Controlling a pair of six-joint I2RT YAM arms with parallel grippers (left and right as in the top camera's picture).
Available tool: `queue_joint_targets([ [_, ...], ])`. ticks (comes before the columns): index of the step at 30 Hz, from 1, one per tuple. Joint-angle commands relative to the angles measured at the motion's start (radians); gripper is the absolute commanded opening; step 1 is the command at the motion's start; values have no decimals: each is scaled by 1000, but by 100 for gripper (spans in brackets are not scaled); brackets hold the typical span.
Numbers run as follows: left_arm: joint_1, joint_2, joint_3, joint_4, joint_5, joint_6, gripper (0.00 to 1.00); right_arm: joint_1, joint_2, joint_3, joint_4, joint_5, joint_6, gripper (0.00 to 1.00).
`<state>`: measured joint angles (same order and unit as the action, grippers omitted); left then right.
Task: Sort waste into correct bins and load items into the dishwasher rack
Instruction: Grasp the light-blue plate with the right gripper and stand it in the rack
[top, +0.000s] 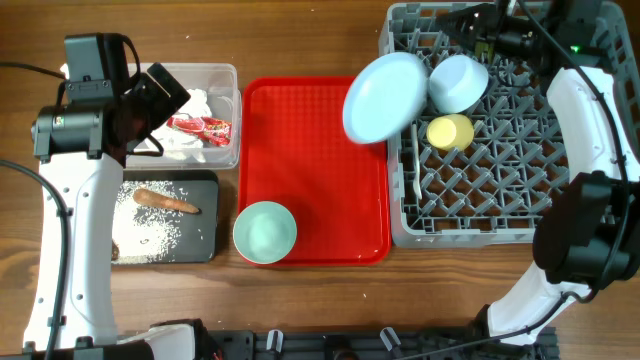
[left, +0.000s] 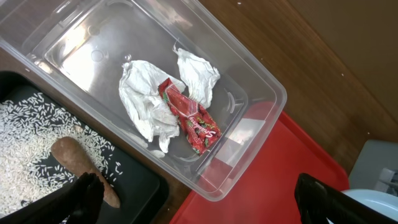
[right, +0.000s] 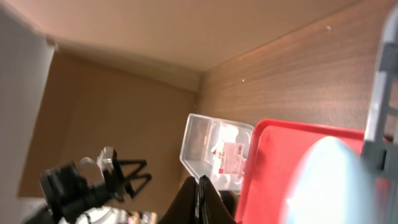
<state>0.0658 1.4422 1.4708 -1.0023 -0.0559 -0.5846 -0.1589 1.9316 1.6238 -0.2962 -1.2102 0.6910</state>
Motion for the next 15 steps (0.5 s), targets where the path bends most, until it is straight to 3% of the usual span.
queue_joint_targets([
  [1,5,-3,1,2,-16,5,100,-2,10,3,5,109,119,4],
  [5,5,-3,1,2,-16,5,100,41,8,3,-10,-25,-72,4],
  [7,5,-3,1,2,-16,5,100,101,-7,3,-81,3,-180,5],
  [10,5,-3,1,2,-16,5,100,316,-44,3,-271,372,-381,16],
  [12,5,-3,1,2,-16,5,100,525,-40,3,-348,719,-439,35],
  [15,5,-3,1,2,-16,5,100,773,-37,1,-396,1133,-455,57],
])
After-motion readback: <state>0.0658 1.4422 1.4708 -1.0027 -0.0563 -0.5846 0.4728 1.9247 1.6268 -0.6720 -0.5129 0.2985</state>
